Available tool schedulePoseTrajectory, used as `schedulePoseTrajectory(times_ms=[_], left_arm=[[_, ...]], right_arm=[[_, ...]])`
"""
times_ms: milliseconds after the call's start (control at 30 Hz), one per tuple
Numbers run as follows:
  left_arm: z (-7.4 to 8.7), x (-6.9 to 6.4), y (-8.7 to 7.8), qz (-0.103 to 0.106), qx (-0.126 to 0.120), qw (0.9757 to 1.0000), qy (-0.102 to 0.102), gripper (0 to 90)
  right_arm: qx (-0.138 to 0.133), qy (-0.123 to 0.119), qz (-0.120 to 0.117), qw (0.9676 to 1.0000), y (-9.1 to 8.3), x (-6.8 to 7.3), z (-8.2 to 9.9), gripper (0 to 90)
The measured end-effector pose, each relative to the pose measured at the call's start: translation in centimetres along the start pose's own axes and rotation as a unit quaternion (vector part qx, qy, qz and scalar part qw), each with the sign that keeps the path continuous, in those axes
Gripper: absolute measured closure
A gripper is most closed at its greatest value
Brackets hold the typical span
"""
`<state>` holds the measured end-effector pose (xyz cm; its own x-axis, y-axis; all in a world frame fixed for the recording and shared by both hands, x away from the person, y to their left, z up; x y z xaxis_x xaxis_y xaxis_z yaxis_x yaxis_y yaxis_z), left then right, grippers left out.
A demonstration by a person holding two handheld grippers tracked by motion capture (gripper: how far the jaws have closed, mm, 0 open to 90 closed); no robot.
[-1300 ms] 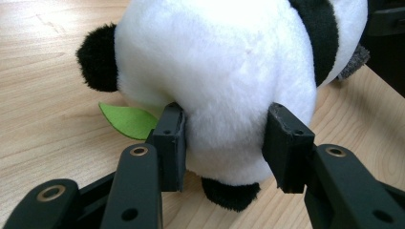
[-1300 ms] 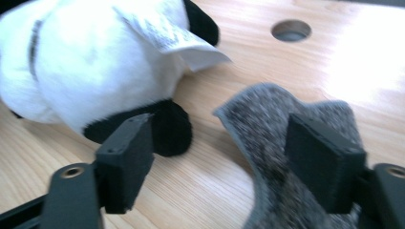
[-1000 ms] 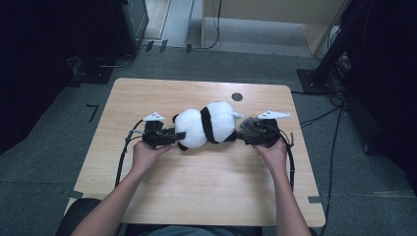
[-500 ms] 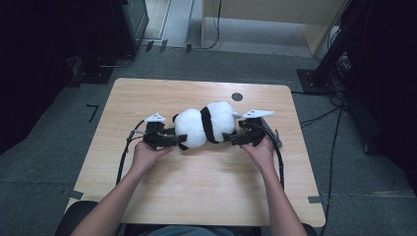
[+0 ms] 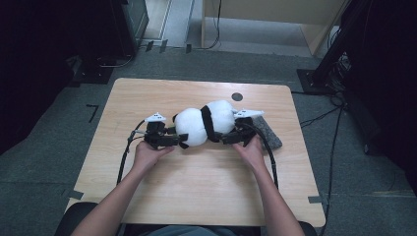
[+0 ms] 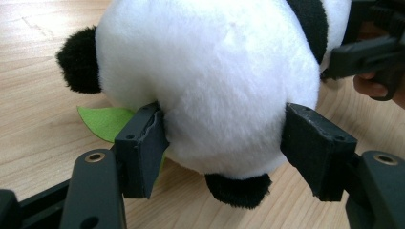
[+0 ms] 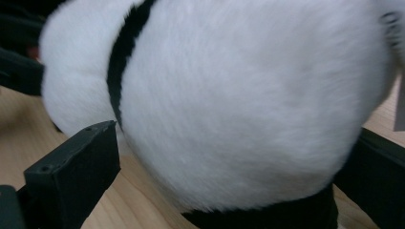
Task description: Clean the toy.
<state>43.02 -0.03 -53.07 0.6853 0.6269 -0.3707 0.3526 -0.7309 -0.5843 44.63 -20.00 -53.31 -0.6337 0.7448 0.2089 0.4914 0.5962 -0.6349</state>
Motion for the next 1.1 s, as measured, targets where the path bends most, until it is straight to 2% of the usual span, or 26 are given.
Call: schedulePoseTrajectory(times_ms=[100, 200, 333, 367, 433, 567, 700, 767, 867, 967, 1000, 1033, 1100], left_arm=[[-0.1, 0.0, 0.1, 0.001, -0.003, 1.0000, -0.001, 32.5], [-0.1, -0.1, 0.1, 0.001, -0.004, 1.0000, -0.001, 32.0], [-0.1, -0.1, 0.1, 0.002, -0.006, 1.0000, -0.001, 31.9], [-0.1, -0.1, 0.2, 0.002, -0.006, 1.0000, 0.000, 31.9], [-0.1, -0.1, 0.2, 0.001, -0.005, 1.0000, 0.000, 31.7], [-0.2, -0.2, 0.2, 0.004, -0.009, 0.9999, -0.004, 30.5], [-0.3, -0.3, 0.1, 0.006, -0.011, 0.9999, -0.002, 30.5], [-0.4, -0.3, 0.0, 0.005, -0.012, 0.9999, -0.005, 30.5], [-0.6, -0.2, -0.7, 0.008, -0.014, 0.9998, -0.012, 30.4], [-1.2, 0.0, -2.0, 0.013, -0.032, 0.9993, -0.015, 31.0], [-1.5, 0.0, -2.4, 0.015, -0.039, 0.9990, -0.015, 31.1], [-1.6, 0.0, -2.8, 0.019, -0.036, 0.9991, -0.012, 31.3], [-1.5, -0.1, -3.3, 0.028, -0.020, 0.9994, 0.006, 31.3]], right_arm=[[0.024, -0.014, 0.023, 0.9993, 0.8, 0.0, 0.2, 0.0], [0.035, -0.019, 0.036, 0.9986, 1.2, -0.2, 0.3, 0.0], [0.033, -0.016, 0.034, 0.9987, 1.5, -0.3, 0.4, 0.0], [0.035, -0.023, 0.039, 0.9984, 1.6, -0.3, 0.4, 1.1], [0.031, -0.029, 0.053, 0.9977, 1.6, -0.4, 0.4, 4.4], [0.009, -0.033, 0.061, 0.9975, 1.5, -0.6, 0.4, 14.3], [0.009, -0.033, 0.057, 0.9978, 1.1, -0.7, 0.2, 28.0], [0.010, -0.028, 0.055, 0.9980, 0.9, -0.7, 0.1, 29.5], [-0.002, -0.023, 0.055, 0.9982, 0.1, -0.8, -0.3, 32.6], [-0.010, -0.029, 0.046, 0.9985, -1.0, -1.1, -0.7, 34.0], [-0.013, -0.023, 0.040, 0.9988, -1.4, -1.2, -0.7, 34.2], [-0.016, -0.017, 0.031, 0.9992, -1.8, -1.3, -0.9, 34.2], [-0.022, -0.007, 0.008, 0.9997, -2.6, -1.2, -1.2, 34.2]])
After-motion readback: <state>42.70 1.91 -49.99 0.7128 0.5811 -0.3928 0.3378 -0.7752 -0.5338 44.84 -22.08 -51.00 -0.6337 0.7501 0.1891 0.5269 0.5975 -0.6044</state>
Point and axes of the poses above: each handheld gripper's, and its own axes: y roughly forward along the jaws, z roughly out of its underside, x roughly to its left, the point moved 9 cm from there along y, roughly forward along the jaws, and after that the axes turned 4 degrees about x, right-handed, at the moved point
